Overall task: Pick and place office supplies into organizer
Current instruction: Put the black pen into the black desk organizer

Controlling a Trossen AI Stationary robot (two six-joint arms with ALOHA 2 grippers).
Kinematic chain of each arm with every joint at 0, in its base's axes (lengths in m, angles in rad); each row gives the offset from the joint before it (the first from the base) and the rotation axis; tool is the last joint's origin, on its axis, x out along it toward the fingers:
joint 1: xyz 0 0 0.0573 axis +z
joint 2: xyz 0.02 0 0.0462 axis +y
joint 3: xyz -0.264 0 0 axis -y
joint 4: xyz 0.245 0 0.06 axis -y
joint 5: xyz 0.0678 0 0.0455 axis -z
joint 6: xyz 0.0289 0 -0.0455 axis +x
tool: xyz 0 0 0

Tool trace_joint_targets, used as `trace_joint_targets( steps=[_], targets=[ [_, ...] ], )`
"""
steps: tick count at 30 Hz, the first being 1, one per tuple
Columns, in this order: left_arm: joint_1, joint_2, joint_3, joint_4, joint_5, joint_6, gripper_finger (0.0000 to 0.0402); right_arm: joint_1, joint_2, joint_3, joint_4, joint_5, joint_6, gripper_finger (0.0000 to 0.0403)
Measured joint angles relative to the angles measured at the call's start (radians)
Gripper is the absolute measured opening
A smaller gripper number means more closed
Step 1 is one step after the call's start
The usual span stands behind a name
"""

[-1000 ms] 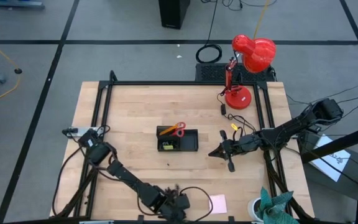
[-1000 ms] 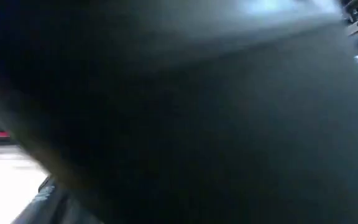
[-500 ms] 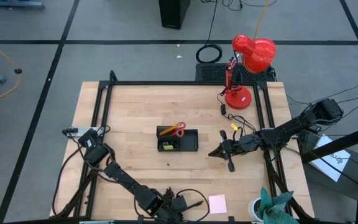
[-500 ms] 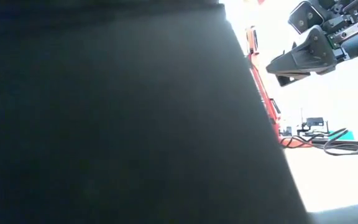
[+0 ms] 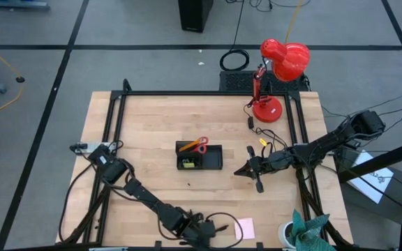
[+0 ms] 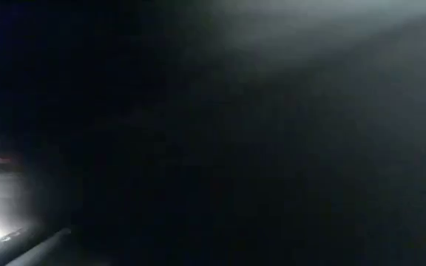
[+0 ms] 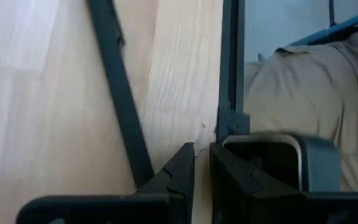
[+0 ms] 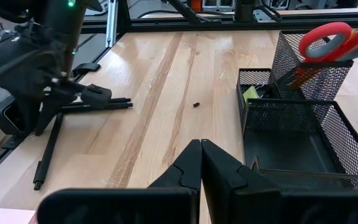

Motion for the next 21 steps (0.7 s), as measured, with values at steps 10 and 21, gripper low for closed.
trace_joint_targets(
  steps=[10,21],
  targets=[
    [0.01,0.008,0.201,-0.269,-0.146,0.098,0.006,0.0,0.0,0.0,0.0,0.0,-0.003,0.0004],
    [0.005,0.002,0.139,-0.443,-0.255,-0.11,0.006,0.0,0.0,0.0,0.0,0.0,0.0,0.0004]
  ],
)
